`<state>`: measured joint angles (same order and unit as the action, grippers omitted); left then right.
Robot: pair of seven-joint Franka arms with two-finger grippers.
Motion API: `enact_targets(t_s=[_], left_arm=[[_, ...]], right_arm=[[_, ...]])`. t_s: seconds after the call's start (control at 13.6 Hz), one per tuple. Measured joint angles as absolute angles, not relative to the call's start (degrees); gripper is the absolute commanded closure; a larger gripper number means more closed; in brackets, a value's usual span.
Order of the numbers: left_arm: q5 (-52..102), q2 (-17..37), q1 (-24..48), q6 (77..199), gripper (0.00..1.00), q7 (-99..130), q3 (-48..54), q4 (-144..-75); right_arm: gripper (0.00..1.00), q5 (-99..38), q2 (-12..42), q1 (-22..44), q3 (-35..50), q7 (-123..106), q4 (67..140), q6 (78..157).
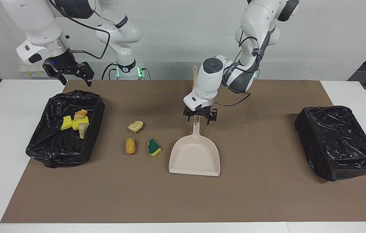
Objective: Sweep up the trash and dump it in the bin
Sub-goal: 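Reach the left gripper to the beige dustpan handle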
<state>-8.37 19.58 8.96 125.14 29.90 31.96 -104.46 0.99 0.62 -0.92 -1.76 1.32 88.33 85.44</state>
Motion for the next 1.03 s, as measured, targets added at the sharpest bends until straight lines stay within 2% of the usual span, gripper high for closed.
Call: enact_targets(t_s=[0.15, 0.44, 0.51, 0.59, 0.73, 1.03], left_arm=[[-8.38, 19.99, 8.96, 125.14, 0.14, 29.92, 31.96, -104.46], [-8.38, 20.61, 9.0, 125.16, 0.42, 29.96, 31.98, -104.55], [-8.38, 20.84, 9.02, 125.16, 0.44, 29.97, 31.99, -104.56], [-8.38, 21.16, 9.04, 125.15, 0.54, 29.97, 31.99, -104.58], [-8.39, 21.74, 9.05, 125.23, 1.0, 29.97, 31.96, -104.59], [-8.81, 21.7, 8.42, 125.26, 1.0, 28.13, 31.75, -104.21]], right_arm=[[0.0, 0.99, 0.05, -0.9, -1.69, 1.32, 89.69, 86.88], [0.0, 0.99, -0.58, -0.88, -1.62, 1.35, 90.42, 86.94], [0.0, 0.99, -0.66, -0.88, -1.62, 1.35, 90.48, 86.94], [0.0, 0.99, -0.72, -0.88, -1.62, 1.35, 90.53, 86.94], [0.0, 0.99, -0.79, -0.88, -1.61, 1.35, 90.61, 86.94], [0.0, 0.86, -1.02, -0.86, -1.57, 1.35, 91.03, 86.93]])
